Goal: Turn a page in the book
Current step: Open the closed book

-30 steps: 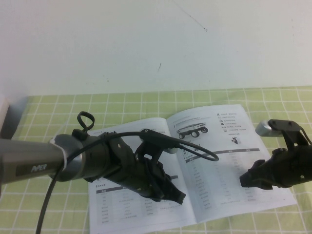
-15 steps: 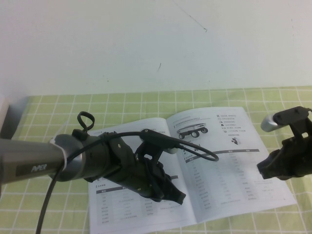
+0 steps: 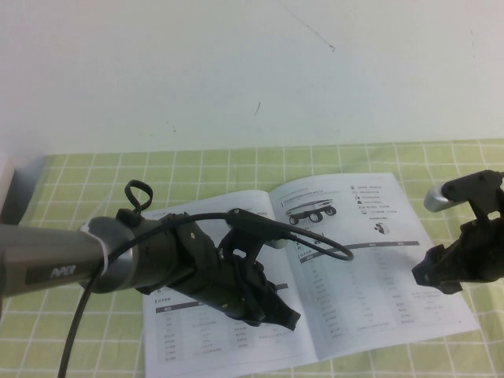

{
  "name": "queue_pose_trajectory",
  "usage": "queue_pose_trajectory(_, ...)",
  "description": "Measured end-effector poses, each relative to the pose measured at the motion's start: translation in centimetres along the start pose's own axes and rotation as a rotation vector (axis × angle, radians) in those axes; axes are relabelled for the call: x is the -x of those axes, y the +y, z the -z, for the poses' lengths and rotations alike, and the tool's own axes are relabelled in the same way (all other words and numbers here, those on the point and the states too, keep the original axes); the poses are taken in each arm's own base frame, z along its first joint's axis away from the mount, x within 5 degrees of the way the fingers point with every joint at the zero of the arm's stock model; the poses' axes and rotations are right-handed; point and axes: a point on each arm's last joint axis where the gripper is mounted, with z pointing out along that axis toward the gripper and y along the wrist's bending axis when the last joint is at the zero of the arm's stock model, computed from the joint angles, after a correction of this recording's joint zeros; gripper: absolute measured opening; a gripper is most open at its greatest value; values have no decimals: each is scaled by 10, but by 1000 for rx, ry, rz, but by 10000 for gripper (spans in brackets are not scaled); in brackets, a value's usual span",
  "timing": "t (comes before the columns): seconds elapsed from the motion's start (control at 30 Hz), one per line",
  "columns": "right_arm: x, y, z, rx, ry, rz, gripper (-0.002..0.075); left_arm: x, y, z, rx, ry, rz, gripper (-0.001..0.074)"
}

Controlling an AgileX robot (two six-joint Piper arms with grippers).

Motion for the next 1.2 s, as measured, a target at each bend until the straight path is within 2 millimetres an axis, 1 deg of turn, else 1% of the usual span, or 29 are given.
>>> queue_pose_trajectory(0.07,-2,0,-5,10,22,-16,526,0,0,0,0,0,0,-4)
queue_pose_trajectory(0.13,-6,0,-11,25,50,-33,526,0,0,0,0,0,0,-4)
queue_pose_trajectory(0.23,-11,0,-19,43,88,-52,507,0,0,0,0,0,-2,-4)
queue_pose_trajectory(0.3,-10,-1,-20,44,89,-57,488,0,0,0,0,0,-3,-4)
queue_pose_trajectory(0.5,-9,-1,-20,41,87,-63,464,0,0,0,0,0,-11,-4)
queue_pose_trajectory(0.87,-1,-6,-18,28,166,6,462,0,0,0,1,1,-21,-4)
queue_pose_trajectory(1.2,-1,-7,-18,15,183,3,461,0,0,0,1,1,-22,-4)
